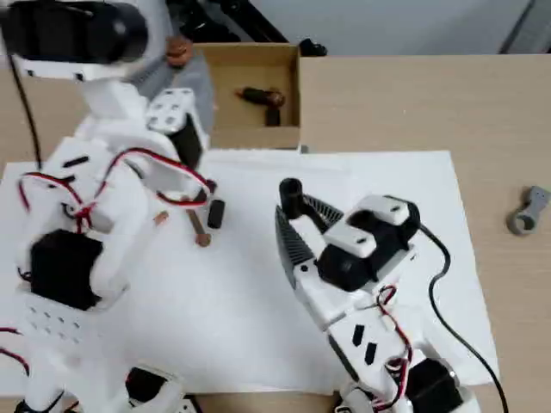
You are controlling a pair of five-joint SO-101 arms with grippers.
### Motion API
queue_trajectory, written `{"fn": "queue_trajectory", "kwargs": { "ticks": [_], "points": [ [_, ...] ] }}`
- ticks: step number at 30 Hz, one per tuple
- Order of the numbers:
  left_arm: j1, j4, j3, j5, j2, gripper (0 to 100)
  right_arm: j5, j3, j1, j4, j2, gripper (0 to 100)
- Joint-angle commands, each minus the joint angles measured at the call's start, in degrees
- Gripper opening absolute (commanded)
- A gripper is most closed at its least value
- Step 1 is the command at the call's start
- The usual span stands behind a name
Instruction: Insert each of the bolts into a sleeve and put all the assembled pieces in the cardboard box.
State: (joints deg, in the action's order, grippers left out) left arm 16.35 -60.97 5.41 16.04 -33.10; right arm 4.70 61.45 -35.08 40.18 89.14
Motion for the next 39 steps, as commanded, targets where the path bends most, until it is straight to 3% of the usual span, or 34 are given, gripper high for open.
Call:
{"fn": "queue_trajectory", "kwargs": {
  "ticks": [1,6,10,14,28,39],
  "points": [
    [4.8,1.9,0.7,0.1,-2.0,1,-0.2,1.5,-0.7,-5.2,0.9,0.2],
    [11.1,1.0,0.7,-0.5,-2.0,1,0.0,2.4,-0.7,-8.7,1.2,0.2],
    [14.3,-1.2,0.7,-5.6,-1.7,1,3.5,2.5,-0.5,-8.2,1.2,0.2],
    [14.3,-2.9,2.2,-6.2,-2.0,1,3.8,2.5,-0.5,-8.2,1.1,0.2],
    [15.5,-18.8,24.3,-6.1,7.2,1,3.5,4.6,-0.5,-8.3,1.1,0.2],
    [20.1,-22.0,24.5,-3.9,8.0,1,3.8,4.7,2.2,-8.6,1.2,0.2]
  ]
}}
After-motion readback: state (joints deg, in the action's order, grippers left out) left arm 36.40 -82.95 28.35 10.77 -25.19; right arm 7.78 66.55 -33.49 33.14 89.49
